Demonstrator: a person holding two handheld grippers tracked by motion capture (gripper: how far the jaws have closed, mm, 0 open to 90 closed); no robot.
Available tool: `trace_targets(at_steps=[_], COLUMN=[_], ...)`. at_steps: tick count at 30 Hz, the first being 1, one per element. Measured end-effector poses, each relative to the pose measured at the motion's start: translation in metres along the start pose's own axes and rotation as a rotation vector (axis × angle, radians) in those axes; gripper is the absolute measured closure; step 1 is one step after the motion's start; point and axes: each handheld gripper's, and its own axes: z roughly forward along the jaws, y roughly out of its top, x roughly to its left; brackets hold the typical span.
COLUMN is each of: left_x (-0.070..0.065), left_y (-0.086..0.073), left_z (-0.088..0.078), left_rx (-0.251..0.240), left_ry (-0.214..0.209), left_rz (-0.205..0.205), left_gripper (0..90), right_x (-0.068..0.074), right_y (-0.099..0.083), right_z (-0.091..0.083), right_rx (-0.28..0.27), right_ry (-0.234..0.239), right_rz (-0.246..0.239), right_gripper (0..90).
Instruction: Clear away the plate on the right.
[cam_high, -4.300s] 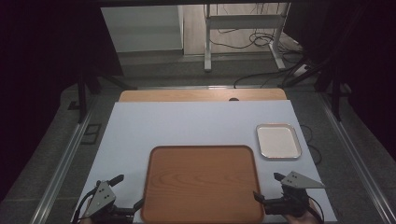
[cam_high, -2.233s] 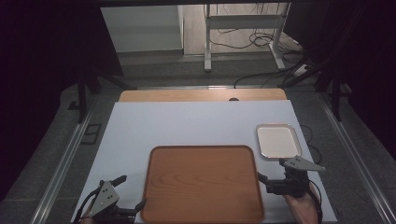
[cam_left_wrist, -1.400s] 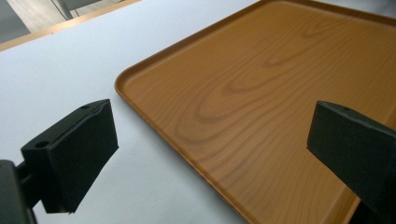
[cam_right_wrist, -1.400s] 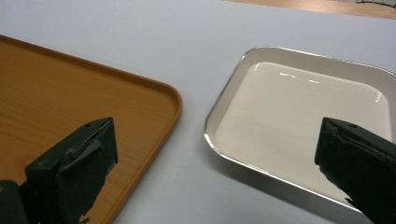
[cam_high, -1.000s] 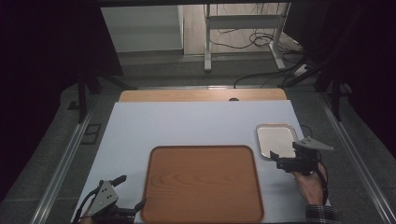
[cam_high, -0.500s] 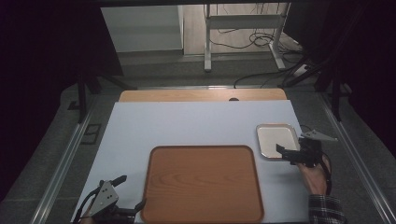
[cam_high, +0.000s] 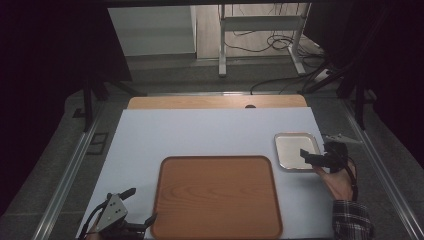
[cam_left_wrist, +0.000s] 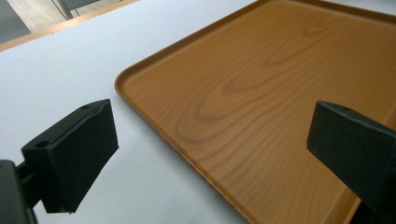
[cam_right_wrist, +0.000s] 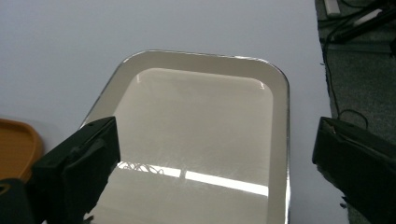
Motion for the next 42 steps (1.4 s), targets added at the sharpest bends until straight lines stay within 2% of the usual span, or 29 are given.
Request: trace_targets(at_steps=[5, 6, 7, 11, 16, 17, 18, 19, 20, 21, 24, 25, 26, 27, 30, 31, 32, 33, 35, 38, 40, 42], left_x=[0.000, 0.000, 0.000, 0.000, -0.001, -0.001, -0.001, -0.001, -0.001, -0.001, -0.001, -0.001, -0.001, -0.001, -0.001, -0.001, -0.001, -0.001, -0.001, -0.001, -0.001, -0.001], left_y=[0.000, 0.000, 0.000, 0.000, 0.000, 0.000, 0.000, 0.000, 0.000, 0.000, 0.000, 0.000, 0.000, 0.000, 0.000, 0.000, 0.000, 0.000, 0.000, 0.001, 0.001, 0.000], left_z=[0.000, 0.000, 0.000, 0.001, 0.001, 0.001, 0.001, 0.001, 0.001, 0.001, 0.001, 0.001, 0.001, 0.001, 0.001, 0.001, 0.001, 0.001, 0.001, 0.001, 0.001, 0.001], left_rx=[0.001, 0.001, 0.003, 0.005, 0.006, 0.006, 0.006, 0.006, 0.006, 0.007, 0.007, 0.007, 0.007, 0.007, 0.007, 0.009, 0.009, 0.008, 0.007, 0.009, 0.008, 0.007], left_ry=[0.001, 0.001, 0.001, 0.001, 0.000, 0.000, 0.000, 0.000, 0.000, 0.000, -0.001, -0.001, -0.001, -0.001, -0.001, -0.001, -0.001, -0.002, -0.002, -0.002, -0.002, -0.002], left_rz=[0.000, 0.000, 0.002, 0.006, 0.008, 0.009, 0.009, 0.010, 0.010, 0.011, 0.012, 0.012, 0.013, 0.013, 0.014, 0.017, 0.017, 0.018, 0.018, 0.018, 0.018, 0.018], left_gripper=[1.7, 1.7, 1.7, 1.8, 1.9, 1.8, 1.9, 1.9, 1.9, 1.9, 1.9, 1.9, 1.9, 1.9, 2.0, 2.0, 2.0, 2.0, 2.0, 2.0, 2.0, 2.0], right_x=[-0.009, -0.009, -0.014, -0.022, -0.030, -0.033, -0.033, -0.036, -0.036, -0.038, -0.041, -0.045, -0.045, -0.048, -0.050, -0.052, -0.052, -0.053, -0.056, -0.056, -0.055, -0.052], right_y=[0.002, 0.002, 0.003, 0.005, 0.007, 0.008, 0.008, 0.008, 0.008, 0.008, 0.008, 0.007, 0.007, 0.006, 0.005, 0.004, 0.004, 0.005, 0.004, 0.004, 0.007, 0.009], right_z=[0.009, 0.009, 0.011, 0.015, 0.019, 0.021, 0.021, 0.023, 0.023, 0.025, 0.028, 0.030, 0.030, 0.032, 0.033, 0.033, 0.033, 0.031, 0.030, 0.029, 0.024, 0.022], right_rx=[0.045, 0.045, 0.064, 0.088, 0.113, 0.124, 0.124, 0.137, 0.137, 0.149, 0.167, 0.176, 0.176, 0.186, 0.199, 0.203, 0.203, 0.206, 0.202, 0.201, 0.171, 0.169], right_ry=[-0.040, -0.040, -0.044, -0.052, -0.040, -0.039, -0.039, -0.046, -0.046, -0.046, -0.054, -0.036, -0.036, -0.020, -0.001, 0.025, 0.025, 0.027, 0.048, 0.055, 0.082, 0.075], right_rz=[0.014, 0.014, 0.032, 0.042, 0.068, 0.077, 0.077, 0.081, 0.081, 0.088, 0.091, 0.120, 0.120, 0.143, 0.163, 0.190, 0.190, 0.218, 0.255, 0.264, 0.282, 0.274], right_gripper=[18.4, 18.4, 22.7, 31.0, 39.6, 45.1, 45.1, 51.0, 51.0, 56.9, 61.1, 66.2, 66.2, 70.9, 75.3, 81.3, 81.3, 85.2, 86.5, 87.5, 87.9, 87.9])
